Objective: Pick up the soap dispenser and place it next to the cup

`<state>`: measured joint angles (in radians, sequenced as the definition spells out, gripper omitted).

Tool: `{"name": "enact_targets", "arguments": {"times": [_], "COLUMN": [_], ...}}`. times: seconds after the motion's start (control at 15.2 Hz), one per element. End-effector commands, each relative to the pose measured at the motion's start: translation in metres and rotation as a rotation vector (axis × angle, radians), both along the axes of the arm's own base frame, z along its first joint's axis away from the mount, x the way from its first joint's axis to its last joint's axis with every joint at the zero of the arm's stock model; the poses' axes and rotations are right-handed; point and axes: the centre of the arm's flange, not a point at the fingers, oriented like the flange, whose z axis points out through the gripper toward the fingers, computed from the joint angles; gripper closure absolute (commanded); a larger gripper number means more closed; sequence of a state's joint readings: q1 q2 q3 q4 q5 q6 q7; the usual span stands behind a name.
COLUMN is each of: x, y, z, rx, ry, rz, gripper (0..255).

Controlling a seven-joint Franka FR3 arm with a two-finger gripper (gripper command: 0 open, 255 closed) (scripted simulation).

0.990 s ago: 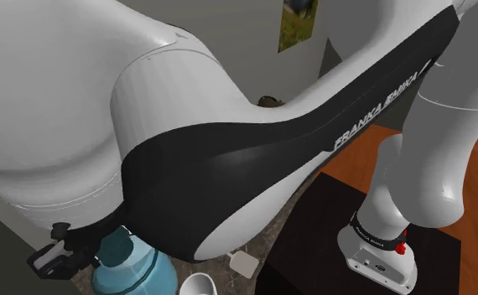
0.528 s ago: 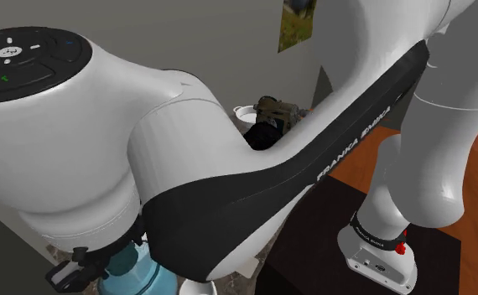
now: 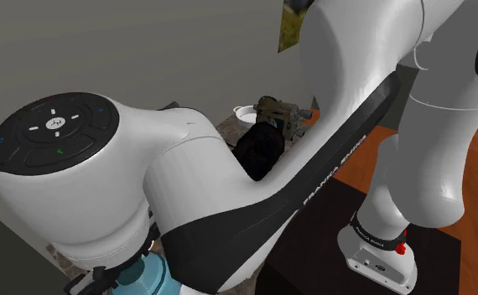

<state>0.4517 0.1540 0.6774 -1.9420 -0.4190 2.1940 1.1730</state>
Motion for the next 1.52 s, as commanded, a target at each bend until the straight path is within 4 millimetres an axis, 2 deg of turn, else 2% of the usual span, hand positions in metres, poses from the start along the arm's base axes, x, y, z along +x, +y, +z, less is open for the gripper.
{"name": "enact_targets", "arguments": {"times": [0.0,0.26,0.73,0.79,1.12,1.39,1.45], "x": [0.000,0.000,0.000,0.000,0.000,-0.014,-0.014], "y": [0.001,0.001,0.001,0.001,0.001,-0.002,-0.002], "z": [-0.011,-0.032,-0.032,-0.032,-0.032,0.016,0.016], "rx": [0.001,0.001,0.001,0.001,0.001,0.001,0.001], "ry": [-0.001,-0.001,-0.001,-0.001,-0.001,-0.001,-0.001], "rz": [0.000,0.000,0.000,0.000,0.000,0.000,0.000], "gripper": [255,255,255,0,0,0,0]}}
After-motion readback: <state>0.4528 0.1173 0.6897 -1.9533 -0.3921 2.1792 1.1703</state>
